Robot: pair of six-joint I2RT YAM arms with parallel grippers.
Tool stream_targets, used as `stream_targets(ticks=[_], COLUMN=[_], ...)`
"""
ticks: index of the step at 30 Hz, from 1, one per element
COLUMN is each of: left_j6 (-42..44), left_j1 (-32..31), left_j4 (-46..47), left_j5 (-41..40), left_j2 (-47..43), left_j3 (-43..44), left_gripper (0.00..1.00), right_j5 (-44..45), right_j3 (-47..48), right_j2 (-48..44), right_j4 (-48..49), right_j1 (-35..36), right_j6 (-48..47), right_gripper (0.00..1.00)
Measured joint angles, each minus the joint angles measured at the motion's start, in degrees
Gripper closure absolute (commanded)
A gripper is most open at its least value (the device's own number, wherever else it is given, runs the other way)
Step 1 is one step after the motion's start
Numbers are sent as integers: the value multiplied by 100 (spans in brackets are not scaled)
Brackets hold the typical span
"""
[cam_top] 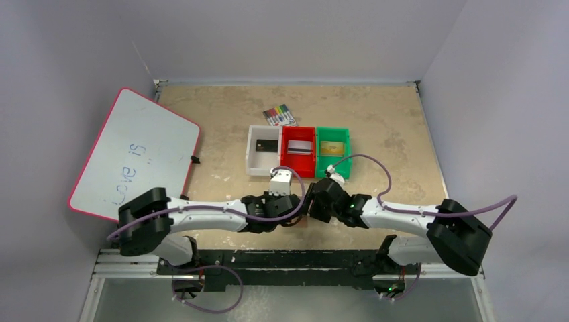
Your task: Take the credit cards out of the card holder
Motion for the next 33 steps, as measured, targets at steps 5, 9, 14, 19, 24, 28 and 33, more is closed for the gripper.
stream_targets(ticks=[5,9,14,19,24,28,33], left_j6=[4,15,70,120,107,-140,-658], left_j1=[0,0,0,0,0,0,0], left_j4=[315,490,632,723,616,155,-398], left_j5=[17,48,157,258,192,-68,-378], left_j2=[-839,-1320,-1484,-1469,-1403,-1381,-1471], left_j3=[-387,-516,-516,-516,-511,-516,-811], left_gripper=[91,90,89,88,88,87,85], right_j5=[4,162,492,623,603,516,160], right_j3=[225,232,232,122,-284,-533,-588], right_j2=[155,-129,-815,-1847,-2509,-2500,-2212], right_j4=[-192,-553,-1217,-1375,-1185,-1060,-501], right_j1=[0,0,0,0,0,0,0], right_j6=[-105,-103,131,323,402,391,111], right_gripper=[33,27,23,21,25,28,33])
